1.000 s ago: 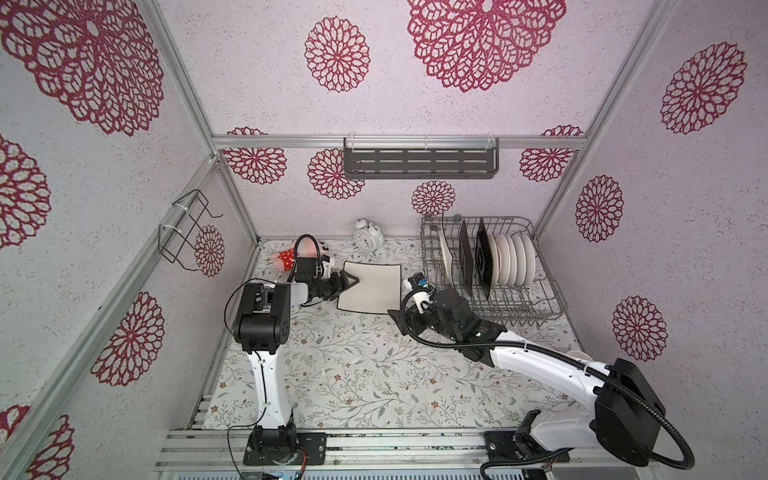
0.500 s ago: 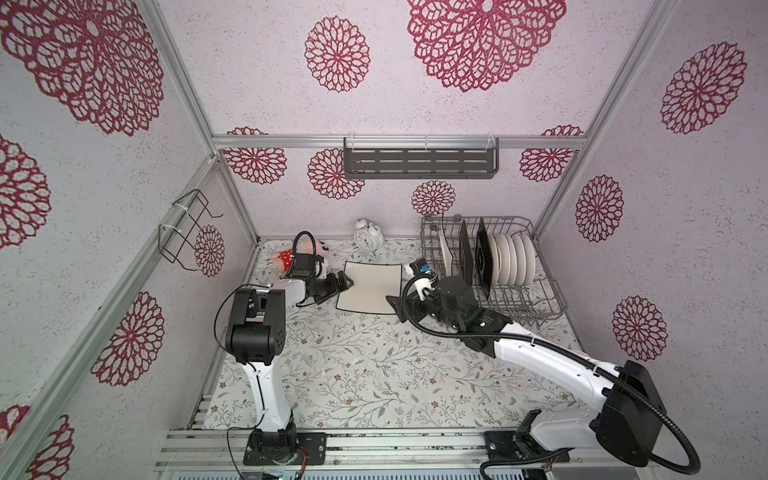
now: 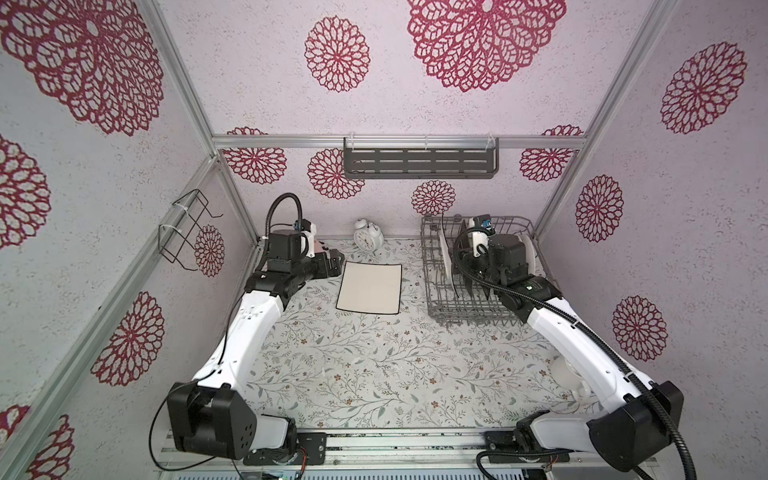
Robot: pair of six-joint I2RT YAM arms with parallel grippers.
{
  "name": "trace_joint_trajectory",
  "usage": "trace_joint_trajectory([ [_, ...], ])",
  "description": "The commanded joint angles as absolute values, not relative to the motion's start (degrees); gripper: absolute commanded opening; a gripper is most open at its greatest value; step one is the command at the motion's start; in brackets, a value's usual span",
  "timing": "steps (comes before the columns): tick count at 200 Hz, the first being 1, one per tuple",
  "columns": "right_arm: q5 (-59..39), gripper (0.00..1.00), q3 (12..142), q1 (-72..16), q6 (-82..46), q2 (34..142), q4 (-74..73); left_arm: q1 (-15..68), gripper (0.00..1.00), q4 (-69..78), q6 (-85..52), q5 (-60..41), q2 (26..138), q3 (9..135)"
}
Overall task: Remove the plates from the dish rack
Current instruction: 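Open the left gripper off the plate while the right gripper reaches into the rack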
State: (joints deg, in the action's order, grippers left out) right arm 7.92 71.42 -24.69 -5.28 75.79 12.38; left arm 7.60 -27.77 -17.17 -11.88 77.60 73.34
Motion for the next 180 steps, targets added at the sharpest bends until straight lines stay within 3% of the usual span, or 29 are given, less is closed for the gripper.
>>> trace_joint_trajectory([
  [1,3.5,0.85,70.5,-23.5,-7.8,77.0,13.1,7.4,0.97,-33.2,-13.5,-11.2,74.8,73.1],
  [91,0.0,0.84,70.6,-21.1,-6.5,84.7,10.7,8.4,0.97,-31.4,-16.0,-15.2,63.2,66.2],
  [180,4.2,0.73,66.2,-21.6,-5.1,90.0,1.7,9.6,0.97,-31.8,-12.4,-18.1,58.0,64.6],
])
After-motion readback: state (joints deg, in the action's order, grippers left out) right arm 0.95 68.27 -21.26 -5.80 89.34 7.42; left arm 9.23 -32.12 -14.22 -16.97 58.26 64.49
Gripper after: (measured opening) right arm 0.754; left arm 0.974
